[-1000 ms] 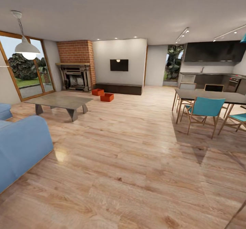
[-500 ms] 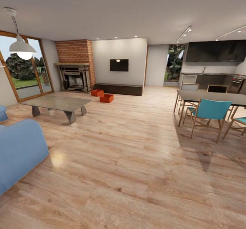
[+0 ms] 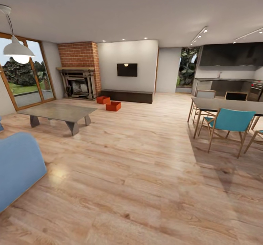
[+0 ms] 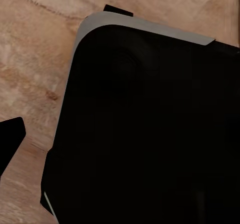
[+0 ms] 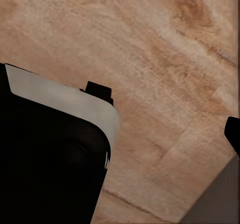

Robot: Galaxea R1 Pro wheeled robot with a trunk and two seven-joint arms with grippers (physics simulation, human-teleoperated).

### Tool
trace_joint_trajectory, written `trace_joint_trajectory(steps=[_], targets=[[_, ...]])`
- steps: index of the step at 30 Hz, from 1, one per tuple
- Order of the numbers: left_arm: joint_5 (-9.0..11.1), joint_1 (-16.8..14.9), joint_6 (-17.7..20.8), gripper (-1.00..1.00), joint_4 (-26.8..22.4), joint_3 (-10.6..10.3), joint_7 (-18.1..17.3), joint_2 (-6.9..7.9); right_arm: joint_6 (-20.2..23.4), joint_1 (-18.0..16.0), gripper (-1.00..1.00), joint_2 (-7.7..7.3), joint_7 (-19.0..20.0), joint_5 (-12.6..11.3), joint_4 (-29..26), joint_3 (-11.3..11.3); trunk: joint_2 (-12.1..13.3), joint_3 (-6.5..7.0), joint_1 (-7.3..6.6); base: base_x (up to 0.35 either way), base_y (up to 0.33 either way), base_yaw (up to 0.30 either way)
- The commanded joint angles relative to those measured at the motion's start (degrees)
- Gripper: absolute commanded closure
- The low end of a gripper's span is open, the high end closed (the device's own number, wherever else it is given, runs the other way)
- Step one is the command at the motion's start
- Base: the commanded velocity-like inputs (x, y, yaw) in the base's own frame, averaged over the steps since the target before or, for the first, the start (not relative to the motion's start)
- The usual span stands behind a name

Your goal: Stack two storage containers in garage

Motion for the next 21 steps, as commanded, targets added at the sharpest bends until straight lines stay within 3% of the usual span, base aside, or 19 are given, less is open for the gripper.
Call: trace_joint_trajectory(steps=[1,7,21], targets=[[0.3,0.0,-0.1,-1.0,0.0,0.0,0.0,0.0,-0.3,-0.1,-1.0,-0.01,-0.3,0.6,0.2,0.1,0.0,-0.05,0.03,0.326,0.0,0.0],[0.3,0.0,-0.2,-1.0,0.0,0.0,0.0,0.0,-0.1,-0.1,-1.0,0.17,-0.6,0.3,0.2,0.0,0.0,-0.05,0.03,0.326,0.0,-0.094],[0.3,0.0,-0.3,-1.0,0.0,0.0,0.0,-0.06,0.2,-0.1,-1.0,0.21,-0.8,0.2,0.2,0.0,0.0,-0.05,0.03,0.326,0.0,-0.266]])
